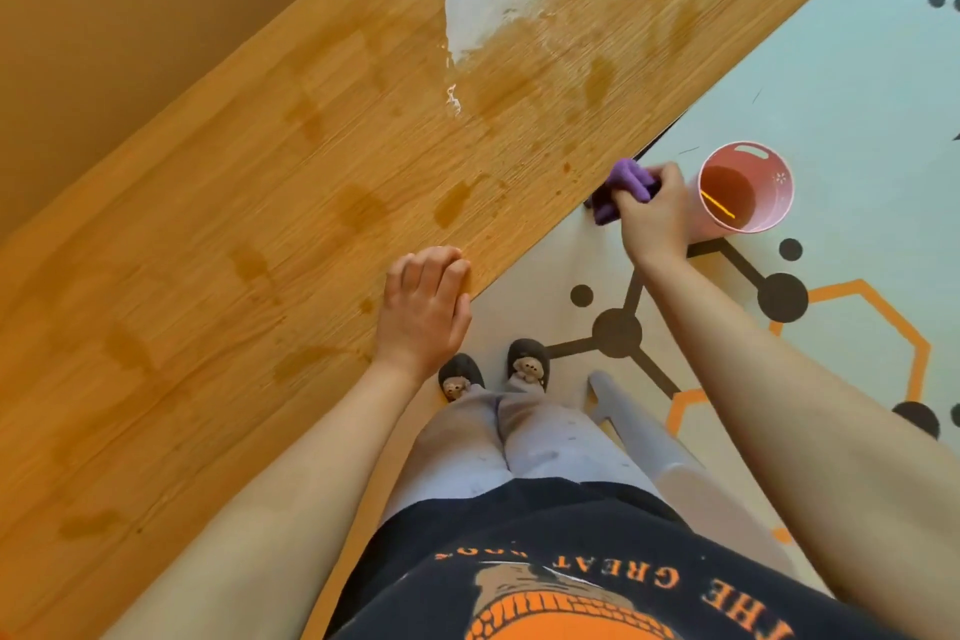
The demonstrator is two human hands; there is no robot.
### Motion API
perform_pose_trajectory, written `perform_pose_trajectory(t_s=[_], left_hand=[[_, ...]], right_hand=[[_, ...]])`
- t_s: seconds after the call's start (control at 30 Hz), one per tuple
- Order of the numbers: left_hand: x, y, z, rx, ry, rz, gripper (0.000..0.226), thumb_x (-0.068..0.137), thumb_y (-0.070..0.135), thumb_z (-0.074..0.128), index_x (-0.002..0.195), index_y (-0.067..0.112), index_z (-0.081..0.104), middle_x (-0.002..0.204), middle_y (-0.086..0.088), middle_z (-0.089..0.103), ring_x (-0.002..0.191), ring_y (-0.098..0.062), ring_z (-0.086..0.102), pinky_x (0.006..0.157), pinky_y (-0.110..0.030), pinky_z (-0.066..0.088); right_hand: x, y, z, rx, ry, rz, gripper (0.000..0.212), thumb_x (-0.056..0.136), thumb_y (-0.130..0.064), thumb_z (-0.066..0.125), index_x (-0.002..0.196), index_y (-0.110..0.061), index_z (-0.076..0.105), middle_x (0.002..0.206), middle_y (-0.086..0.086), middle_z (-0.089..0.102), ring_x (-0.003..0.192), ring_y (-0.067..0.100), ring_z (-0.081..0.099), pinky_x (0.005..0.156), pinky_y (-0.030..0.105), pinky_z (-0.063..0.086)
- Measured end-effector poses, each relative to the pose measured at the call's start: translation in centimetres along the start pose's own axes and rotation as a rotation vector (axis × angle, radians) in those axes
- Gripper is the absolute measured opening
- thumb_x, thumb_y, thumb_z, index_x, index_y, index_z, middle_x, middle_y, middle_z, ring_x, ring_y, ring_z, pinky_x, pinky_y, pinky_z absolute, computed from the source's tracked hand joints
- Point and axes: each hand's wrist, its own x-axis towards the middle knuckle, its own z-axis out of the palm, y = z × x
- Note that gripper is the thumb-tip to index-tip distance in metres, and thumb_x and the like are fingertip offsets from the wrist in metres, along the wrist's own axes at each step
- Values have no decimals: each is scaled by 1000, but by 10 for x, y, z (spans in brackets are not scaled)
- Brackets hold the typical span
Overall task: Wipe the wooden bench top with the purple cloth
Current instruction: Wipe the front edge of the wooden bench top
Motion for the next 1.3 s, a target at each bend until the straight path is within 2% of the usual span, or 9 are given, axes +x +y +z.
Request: perform_pose_trajectory(t_s=[0.2, 0.33, 0.43, 0.57, 0.7, 0.83, 1.1, 1.23, 1.3], left_hand=[[3, -4, 1, 0, -5, -10, 37, 88, 30, 45, 122, 14, 46, 127, -9, 48, 120, -27, 43, 103, -44, 32], [2, -2, 1, -21, -6, -20, 38, 87, 30, 45, 122, 13, 47, 128, -9, 49, 120, -27, 43, 103, -44, 32], [1, -1, 2, -17, 3, -22, 38, 87, 30, 45, 121, 14, 48, 127, -9, 50, 120, -27, 43, 102, -44, 32], [1, -2, 3, -16, 11, -16, 39, 87, 30, 45, 122, 15, 45, 128, -7, 46, 119, -26, 41, 103, -43, 30], [1, -2, 3, -14, 5, -22, 38, 87, 30, 46, 122, 15, 44, 128, -7, 45, 120, -26, 41, 103, -44, 31], [1, -2, 2, -11, 7, -17, 37, 88, 29, 45, 122, 14, 44, 127, -8, 48, 120, -25, 40, 103, -42, 29], [-12, -6, -16, -123, 21, 9, 37, 89, 21, 49, 123, 8, 54, 128, -10, 56, 124, -25, 47, 107, -41, 29], [-73, -29, -27, -138, 82, -16, 41, 88, 22, 48, 126, 5, 51, 129, -13, 55, 122, -25, 45, 104, -42, 32], [-111, -42, -28, -122, 84, -23, 41, 89, 22, 48, 127, 5, 49, 129, -14, 55, 122, -26, 44, 105, -43, 31]], right_hand=[[-29, -2, 22, -17, 57, 44, 11, 85, -18, 60, 85, -14, 50, 66, -13, 51, 62, 0, 50, 53, 11, 35], [-109, 8, 50, 50, -275, -68, 21, 85, -16, 64, 75, -28, 50, 59, -16, 54, 62, -9, 55, 51, 5, 36], [-122, 15, 52, -3, -458, -131, 27, 81, -13, 66, 73, -33, 50, 67, -12, 58, 64, -2, 57, 55, 9, 41], [-59, 13, 24, -57, -291, -135, 19, 77, -2, 61, 81, -20, 55, 70, -13, 55, 68, -12, 55, 57, 4, 37], [1, 6, -1, -78, -72, -40, 13, 80, -9, 59, 89, -16, 53, 79, -7, 56, 78, 10, 57, 66, 21, 44], [-19, -5, 13, -33, 40, -2, 10, 82, -11, 59, 84, -17, 51, 57, -15, 53, 58, -11, 54, 52, 7, 35], [-157, 12, 70, 13, -425, -159, 15, 82, -20, 68, 79, -25, 54, 73, -8, 61, 67, 1, 59, 57, 9, 42], [-139, 14, 63, -50, -420, -186, 18, 80, -14, 69, 80, -25, 55, 75, -13, 58, 70, 1, 56, 57, 9, 39], [-121, 13, 54, -79, -285, -154, 15, 79, -12, 67, 85, -20, 58, 76, -8, 58, 69, 3, 53, 58, 13, 38]])
